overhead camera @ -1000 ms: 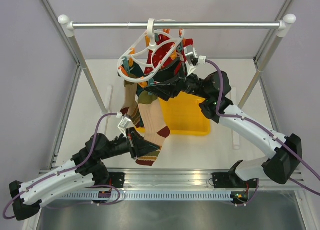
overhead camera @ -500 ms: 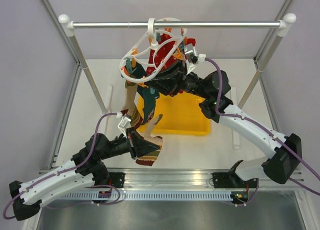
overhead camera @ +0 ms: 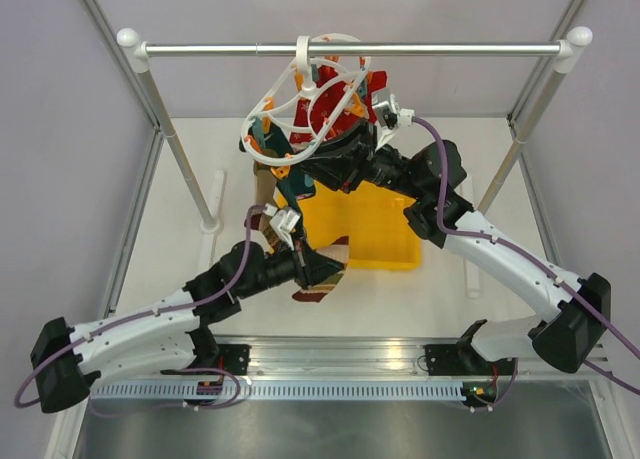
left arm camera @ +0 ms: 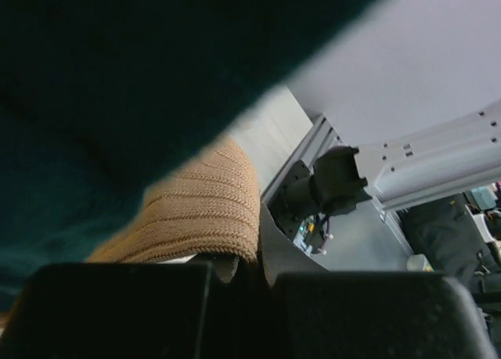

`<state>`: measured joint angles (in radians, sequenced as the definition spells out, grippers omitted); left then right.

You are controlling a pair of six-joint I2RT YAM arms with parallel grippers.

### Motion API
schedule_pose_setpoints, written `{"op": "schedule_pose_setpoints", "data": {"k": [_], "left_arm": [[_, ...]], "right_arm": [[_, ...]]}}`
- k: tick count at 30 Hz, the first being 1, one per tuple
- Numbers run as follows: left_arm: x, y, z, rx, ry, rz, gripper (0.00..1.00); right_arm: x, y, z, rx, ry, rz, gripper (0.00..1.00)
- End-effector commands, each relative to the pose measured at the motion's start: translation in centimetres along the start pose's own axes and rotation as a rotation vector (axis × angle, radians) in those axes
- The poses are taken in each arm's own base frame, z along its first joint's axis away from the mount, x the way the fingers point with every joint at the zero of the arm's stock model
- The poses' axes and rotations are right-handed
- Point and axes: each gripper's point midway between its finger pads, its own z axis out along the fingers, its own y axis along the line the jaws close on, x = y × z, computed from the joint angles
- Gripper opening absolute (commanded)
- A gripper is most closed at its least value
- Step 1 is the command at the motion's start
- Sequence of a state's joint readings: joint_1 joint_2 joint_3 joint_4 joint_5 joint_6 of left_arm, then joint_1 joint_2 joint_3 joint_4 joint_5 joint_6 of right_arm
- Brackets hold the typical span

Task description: Remove the socks clipped to the hanger

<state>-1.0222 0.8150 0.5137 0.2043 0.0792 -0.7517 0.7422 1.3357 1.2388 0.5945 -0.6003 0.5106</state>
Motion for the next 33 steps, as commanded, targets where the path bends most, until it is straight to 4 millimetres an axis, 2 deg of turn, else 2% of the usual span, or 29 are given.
{"op": "schedule_pose_setpoints", "data": {"k": [1, 2, 3, 5, 6, 8, 10, 11, 16, 20, 22, 23, 25, 26, 28, 29, 32, 33], "left_arm": [[-5.3, -2.5, 2.9, 0.042, -0.137, 0.105, 0.02], [-5.5, -2.4, 3.5, 0.036, -0.131, 0.111, 0.02], [-6.8, -2.3, 4.2, 0.026, -0.147, 0.113, 0.02], [-6.6, -0.7, 5.9, -0.008, -0.120, 0.101, 0.02], [-7.4, 0.1, 6.3, -0.025, -0.137, 0.090, 0.02], [-7.2, 2.1, 7.6, -0.066, -0.127, 0.076, 0.03], [-8.1, 3.8, 8.4, -0.109, -0.154, 0.063, 0.03], [-7.6, 5.1, 9.2, -0.138, -0.141, 0.051, 0.03], [-8.3, 7.7, 10.8, -0.199, -0.164, -0.017, 0.04], [-9.0, 9.5, 11.7, -0.278, -0.173, -0.027, 0.10], [-8.7, 10.4, 12.2, -0.298, -0.157, -0.036, 0.12], [-9.1, 10.4, 12.5, -0.297, -0.158, -0.035, 0.15], [-8.6, 11.3, 12.7, -0.329, -0.140, -0.032, 0.21], [-8.6, 11.4, 12.8, -0.335, -0.141, -0.030, 0.33], [-8.3, 12.2, 12.9, -0.355, -0.130, -0.034, 0.46], [-8.4, 12.2, 13.0, -0.354, -0.128, -0.028, 0.56], [-8.4, 12.1, 13.2, -0.346, -0.120, -0.014, 0.70], [-8.4, 12.0, 13.1, -0.343, -0.115, -0.003, 0.71]], "right_arm": [[-2.1, 0.7, -0.1, 0.003, -0.030, -0.057, 0.08], [-2.2, 0.8, -0.1, 0.001, -0.030, -0.059, 0.08], [-2.1, 0.7, -0.1, 0.004, -0.026, -0.057, 0.08], [-2.1, 0.7, -0.1, 0.006, -0.021, -0.056, 0.08], [-2.1, 0.6, -0.1, 0.009, -0.019, -0.058, 0.08], [-2.0, 0.6, -0.1, 0.010, -0.017, -0.055, 0.08], [-1.7, 0.5, 0.0, 0.008, -0.011, -0.047, 0.08], [-1.7, 0.5, 0.0, 0.008, -0.012, -0.048, 0.08], [-1.2, 0.2, 0.0, 0.010, -0.004, -0.036, 0.08], [-1.3, 0.2, 0.1, 0.010, -0.004, -0.032, 0.08], [-1.5, 0.3, 0.2, 0.008, -0.008, -0.033, 0.08], [-1.5, 0.2, 0.2, 0.009, -0.006, -0.033, 0.08], [-1.5, 0.3, 0.3, 0.007, -0.004, -0.033, 0.08], [-1.5, 0.3, 0.3, 0.007, -0.003, -0.032, 0.08], [-1.4, 0.2, 0.3, 0.008, 0.000, -0.031, 0.08], [-1.3, 0.2, 0.3, 0.008, 0.001, -0.028, 0.08], [-1.2, 0.1, 0.4, 0.009, 0.004, -0.024, 0.08], [-1.1, 0.0, 0.4, 0.008, 0.006, -0.023, 0.08]]}}
